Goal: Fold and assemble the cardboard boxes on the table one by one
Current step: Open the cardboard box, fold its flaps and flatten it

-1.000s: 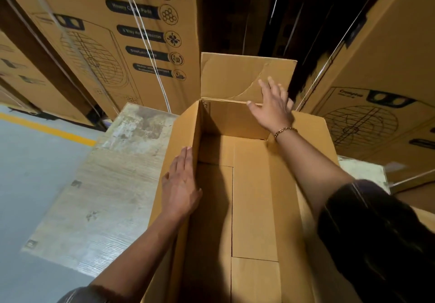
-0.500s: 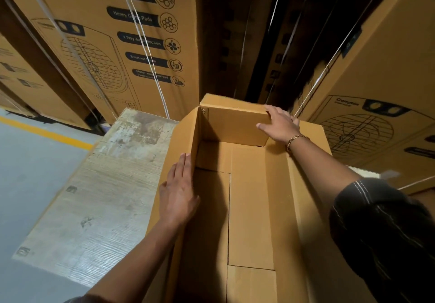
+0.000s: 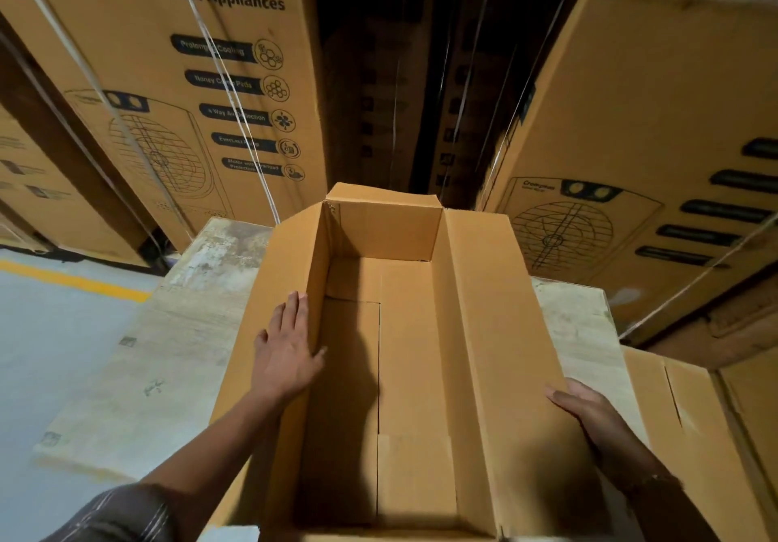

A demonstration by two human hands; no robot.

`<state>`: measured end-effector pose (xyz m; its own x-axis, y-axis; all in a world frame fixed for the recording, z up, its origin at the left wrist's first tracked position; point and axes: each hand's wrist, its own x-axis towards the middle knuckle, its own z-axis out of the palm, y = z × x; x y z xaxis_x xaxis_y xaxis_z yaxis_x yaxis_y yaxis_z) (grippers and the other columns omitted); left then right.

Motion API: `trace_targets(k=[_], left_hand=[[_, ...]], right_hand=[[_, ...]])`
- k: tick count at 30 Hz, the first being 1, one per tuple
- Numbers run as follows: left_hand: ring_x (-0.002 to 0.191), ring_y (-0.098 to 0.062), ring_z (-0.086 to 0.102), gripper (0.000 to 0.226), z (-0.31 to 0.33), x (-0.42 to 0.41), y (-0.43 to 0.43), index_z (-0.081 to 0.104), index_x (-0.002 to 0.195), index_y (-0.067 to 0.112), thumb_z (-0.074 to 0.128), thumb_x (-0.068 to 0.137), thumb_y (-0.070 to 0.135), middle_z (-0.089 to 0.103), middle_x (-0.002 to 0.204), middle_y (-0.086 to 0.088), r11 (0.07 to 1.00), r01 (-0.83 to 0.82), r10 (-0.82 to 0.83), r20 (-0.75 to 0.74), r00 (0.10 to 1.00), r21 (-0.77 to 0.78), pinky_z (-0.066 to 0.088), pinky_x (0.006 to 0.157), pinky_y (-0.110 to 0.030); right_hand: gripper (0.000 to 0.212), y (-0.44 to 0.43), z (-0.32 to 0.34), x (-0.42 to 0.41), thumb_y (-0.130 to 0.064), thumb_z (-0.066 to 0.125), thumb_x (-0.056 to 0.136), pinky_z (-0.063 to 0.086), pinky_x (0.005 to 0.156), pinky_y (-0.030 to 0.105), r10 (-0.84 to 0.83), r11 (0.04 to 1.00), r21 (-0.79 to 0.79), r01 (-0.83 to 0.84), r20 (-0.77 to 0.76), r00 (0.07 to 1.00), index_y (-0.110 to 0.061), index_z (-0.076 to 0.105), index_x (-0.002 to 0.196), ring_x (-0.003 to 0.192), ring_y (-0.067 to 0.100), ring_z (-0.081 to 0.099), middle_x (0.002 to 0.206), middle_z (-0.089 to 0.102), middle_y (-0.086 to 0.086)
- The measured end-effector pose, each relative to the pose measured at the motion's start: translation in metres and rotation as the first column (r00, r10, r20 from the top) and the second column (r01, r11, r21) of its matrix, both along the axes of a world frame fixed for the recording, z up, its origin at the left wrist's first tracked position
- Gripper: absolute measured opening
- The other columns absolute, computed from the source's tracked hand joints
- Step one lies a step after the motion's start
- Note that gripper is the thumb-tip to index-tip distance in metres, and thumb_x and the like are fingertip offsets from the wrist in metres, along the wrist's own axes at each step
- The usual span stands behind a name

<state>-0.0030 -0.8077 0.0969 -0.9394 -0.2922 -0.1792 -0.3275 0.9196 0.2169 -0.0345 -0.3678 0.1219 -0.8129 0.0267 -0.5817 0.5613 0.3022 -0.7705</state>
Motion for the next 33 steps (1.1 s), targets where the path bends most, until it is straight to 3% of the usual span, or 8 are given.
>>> trace_targets(k=[2,5,10,16,18,22,28,33], left_hand=[[0.157,-0.027,-0.001,0.100,-0.001,0.023,0.005,-0.016,0.161,0.019,0.052,0.097,0.056,-0.016,0.170,-0.003,1.000,0.009,-0.008,0.025,1.000,-0.023,0.018,0.123,-0.055],[0.157,-0.026,-0.002,0.099,0.007,0.047,0.011,-0.015,0.161,0.018,0.050,0.098,0.057,-0.017,0.169,-0.003,0.998,0.032,-0.028,0.082,0.996,-0.046,0.017,0.123,-0.053],[0.158,-0.025,-0.002,0.089,0.018,0.071,0.013,-0.002,0.163,0.020,0.047,0.099,0.058,-0.011,0.171,-0.004,0.998,0.054,-0.047,0.176,0.983,-0.033,0.017,0.123,-0.055],[0.153,-0.024,0.022,0.069,0.039,0.079,0.007,0.027,0.159,0.026,0.039,0.102,0.061,0.019,0.169,0.000,0.993,0.038,-0.035,-0.028,0.999,0.112,0.033,0.115,-0.051],[0.148,-0.022,0.033,0.064,0.051,0.082,0.006,0.039,0.154,0.027,0.036,0.102,0.063,0.033,0.163,0.002,0.968,0.026,0.018,-0.168,0.986,0.251,0.037,0.112,-0.047],[0.143,-0.016,0.038,0.072,0.082,0.087,0.017,0.040,0.153,0.030,0.030,0.097,0.075,0.041,0.158,0.006,0.865,0.082,0.108,-0.342,0.933,0.495,0.035,0.110,-0.038],[0.155,-0.025,0.011,0.110,0.101,0.071,0.052,0.008,0.162,0.034,0.046,0.076,0.091,-0.001,0.171,0.006,0.902,0.143,-0.115,-0.093,0.989,0.408,0.030,0.117,-0.055],[0.156,-0.029,0.010,0.108,0.088,0.070,0.057,0.000,0.162,0.037,0.043,0.079,0.090,-0.008,0.171,0.007,0.901,0.116,-0.101,-0.057,0.993,0.417,0.029,0.117,-0.057]], right_hand=[[0.089,0.004,0.015,0.011,-0.056,0.082,0.074,0.041,0.111,0.048,-0.042,0.998,-0.047,0.037,-0.119,0.992,-0.014,0.049,0.146,0.126,0.025,0.058,0.142,0.058,0.003],[0.047,-0.012,0.064,0.018,-0.028,0.070,0.092,0.040,0.112,0.041,-0.087,0.988,-0.145,0.050,-0.260,0.962,-0.011,0.060,0.135,0.124,0.023,0.059,0.128,0.064,-0.009],[0.012,-0.068,0.132,0.030,-0.014,0.065,0.093,0.055,0.074,0.015,-0.049,0.965,-0.256,-0.051,-0.367,0.929,-0.012,0.070,0.103,0.076,0.000,0.070,0.079,0.076,-0.014],[0.022,-0.163,0.123,0.043,-0.008,0.055,0.101,0.045,0.056,0.005,0.049,0.945,-0.284,-0.161,-0.363,0.931,-0.023,0.059,0.085,0.069,-0.012,0.065,0.068,0.066,-0.027],[0.009,-0.193,0.105,0.049,-0.015,0.057,0.101,0.046,0.064,0.004,0.090,0.953,-0.245,-0.179,-0.336,0.938,-0.020,0.063,0.099,0.084,-0.015,0.065,0.082,0.068,-0.028],[0.071,-0.226,0.086,0.058,-0.054,0.060,0.093,0.038,0.112,0.037,0.179,0.978,-0.043,-0.203,-0.320,0.930,-0.023,0.037,0.152,0.142,0.017,0.041,0.150,0.046,-0.010],[0.056,-0.208,0.088,0.054,-0.058,0.045,0.099,0.043,0.100,0.039,0.423,0.828,0.539,-0.153,-0.424,0.801,-0.023,0.046,0.143,0.135,0.026,0.044,0.146,0.050,0.002],[0.058,-0.161,0.070,0.056,-0.065,0.042,0.095,0.040,0.108,0.048,0.194,0.941,0.338,-0.028,-0.468,0.862,-0.033,0.044,0.143,0.136,0.021,0.042,0.149,0.046,-0.003]])
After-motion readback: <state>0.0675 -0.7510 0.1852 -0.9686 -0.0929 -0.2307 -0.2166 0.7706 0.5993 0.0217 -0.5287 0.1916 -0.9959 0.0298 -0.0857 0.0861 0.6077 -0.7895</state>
